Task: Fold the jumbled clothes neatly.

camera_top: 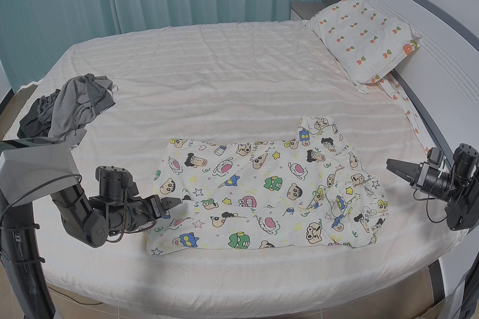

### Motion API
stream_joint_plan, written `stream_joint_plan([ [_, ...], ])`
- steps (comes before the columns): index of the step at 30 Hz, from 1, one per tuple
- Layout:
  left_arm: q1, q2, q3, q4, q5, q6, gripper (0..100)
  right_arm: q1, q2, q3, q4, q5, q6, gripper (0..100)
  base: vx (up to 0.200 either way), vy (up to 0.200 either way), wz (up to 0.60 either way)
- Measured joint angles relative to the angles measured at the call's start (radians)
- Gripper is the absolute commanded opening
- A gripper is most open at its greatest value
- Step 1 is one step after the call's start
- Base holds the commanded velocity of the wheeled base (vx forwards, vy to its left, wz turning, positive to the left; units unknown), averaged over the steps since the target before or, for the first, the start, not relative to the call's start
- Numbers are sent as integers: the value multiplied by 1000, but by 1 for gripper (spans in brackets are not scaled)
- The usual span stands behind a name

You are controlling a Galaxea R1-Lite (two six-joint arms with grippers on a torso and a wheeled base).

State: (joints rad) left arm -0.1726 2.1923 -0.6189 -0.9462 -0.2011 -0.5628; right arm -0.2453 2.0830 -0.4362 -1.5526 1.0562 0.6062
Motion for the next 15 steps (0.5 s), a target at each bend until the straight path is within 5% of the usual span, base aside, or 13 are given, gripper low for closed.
stream_joint_plan([
  [6,5,-83,79,-11,-29,-149,100,92,5,30,0,-81,1,100,0,0,0],
  [11,11,-167,232,-111,-94,-224,100,255,47,50,0,-377,0,100,0,0,0],
  [15,24,-209,354,-246,-166,-351,100,374,90,34,13,-532,0,100,0,0,0],
])
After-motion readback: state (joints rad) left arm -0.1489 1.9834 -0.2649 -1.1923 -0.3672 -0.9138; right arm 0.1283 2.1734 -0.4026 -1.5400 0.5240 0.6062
